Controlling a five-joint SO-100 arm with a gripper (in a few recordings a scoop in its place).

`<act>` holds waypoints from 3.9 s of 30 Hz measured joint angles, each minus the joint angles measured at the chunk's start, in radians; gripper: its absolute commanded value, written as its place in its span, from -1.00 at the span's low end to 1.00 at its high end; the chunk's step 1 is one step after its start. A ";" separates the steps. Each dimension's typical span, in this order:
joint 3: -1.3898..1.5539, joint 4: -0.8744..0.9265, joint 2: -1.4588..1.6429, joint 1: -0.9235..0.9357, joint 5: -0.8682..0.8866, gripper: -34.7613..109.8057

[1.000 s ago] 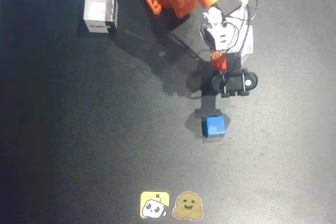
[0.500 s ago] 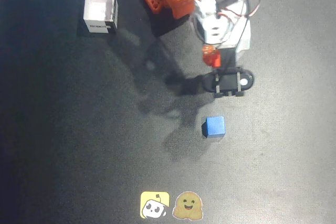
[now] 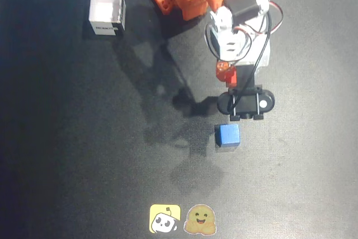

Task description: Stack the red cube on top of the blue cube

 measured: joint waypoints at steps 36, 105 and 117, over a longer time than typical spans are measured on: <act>-0.446 -0.026 -0.477 0.124 -0.146 -0.52; -0.411 -0.198 -0.624 0.147 -0.155 -0.52; -0.411 -0.198 -0.624 0.143 -0.155 -0.27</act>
